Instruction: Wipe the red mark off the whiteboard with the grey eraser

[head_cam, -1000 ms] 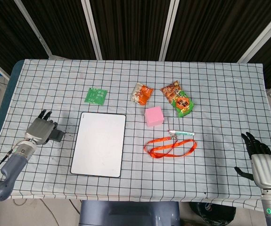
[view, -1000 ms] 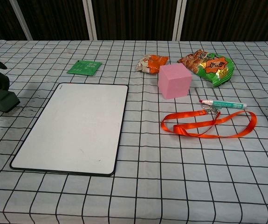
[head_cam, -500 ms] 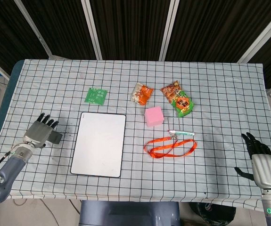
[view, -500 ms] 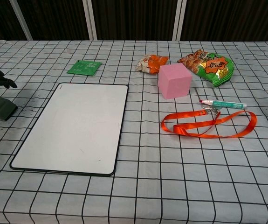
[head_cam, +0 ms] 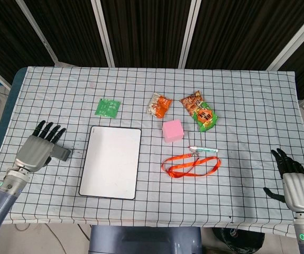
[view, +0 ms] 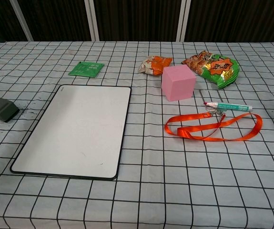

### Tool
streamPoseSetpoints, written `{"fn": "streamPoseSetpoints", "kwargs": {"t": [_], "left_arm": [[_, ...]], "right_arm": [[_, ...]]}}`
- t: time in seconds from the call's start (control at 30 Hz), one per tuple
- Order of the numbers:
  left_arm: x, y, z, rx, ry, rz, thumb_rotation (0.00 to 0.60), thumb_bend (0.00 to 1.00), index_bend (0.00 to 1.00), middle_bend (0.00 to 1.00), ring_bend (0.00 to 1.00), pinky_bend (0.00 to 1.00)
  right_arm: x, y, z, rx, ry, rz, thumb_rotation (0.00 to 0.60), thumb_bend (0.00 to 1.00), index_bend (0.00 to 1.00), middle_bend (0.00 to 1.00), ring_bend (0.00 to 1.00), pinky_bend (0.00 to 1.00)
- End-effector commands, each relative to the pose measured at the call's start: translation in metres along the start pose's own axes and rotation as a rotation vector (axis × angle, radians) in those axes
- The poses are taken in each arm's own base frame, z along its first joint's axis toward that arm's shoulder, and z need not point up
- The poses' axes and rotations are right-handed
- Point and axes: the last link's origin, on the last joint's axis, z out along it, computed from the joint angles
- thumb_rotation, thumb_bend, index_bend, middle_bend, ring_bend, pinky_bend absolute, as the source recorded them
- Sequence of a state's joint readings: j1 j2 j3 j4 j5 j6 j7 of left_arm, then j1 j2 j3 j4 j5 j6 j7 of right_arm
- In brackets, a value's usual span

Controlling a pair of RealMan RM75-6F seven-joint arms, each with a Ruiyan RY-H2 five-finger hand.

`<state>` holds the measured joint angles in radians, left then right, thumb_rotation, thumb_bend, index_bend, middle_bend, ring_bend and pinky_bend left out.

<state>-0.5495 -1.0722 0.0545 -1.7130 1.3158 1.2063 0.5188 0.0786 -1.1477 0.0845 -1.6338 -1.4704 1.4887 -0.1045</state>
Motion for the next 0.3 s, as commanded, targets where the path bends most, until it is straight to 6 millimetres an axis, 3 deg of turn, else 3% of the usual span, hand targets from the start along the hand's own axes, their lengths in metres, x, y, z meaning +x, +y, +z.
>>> {"fn": "streamPoseSetpoints", "kwargs": {"t": [0.03,0.2,0.3], "left_arm": [[0.016,-0.006,-0.045,-0.002,0.073,-0.070,0.600,0.18,0.01,0.01,0.00,0.00],[0.015,-0.012,-0.083,0.000,0.121,-0.137,0.600,0.11,0.00,0.01,0.00,0.00],[0.012,-0.016,-0.094,0.015,0.133,-0.151,0.600,0.11,0.00,0.01,0.00,0.00]], "right_arm": [[0.000,0.000,0.000,-0.001,0.000,0.001,0.600,0.13,0.01,0.09,0.19,0.22],[0.000,-0.001,0.000,0.000,0.001,0.003,0.600,0.13,0.01,0.09,0.19,0.22],[0.000,-0.001,-0.001,0.003,0.002,0.004,0.600,0.13,0.01,0.09,0.19,0.22]]}}
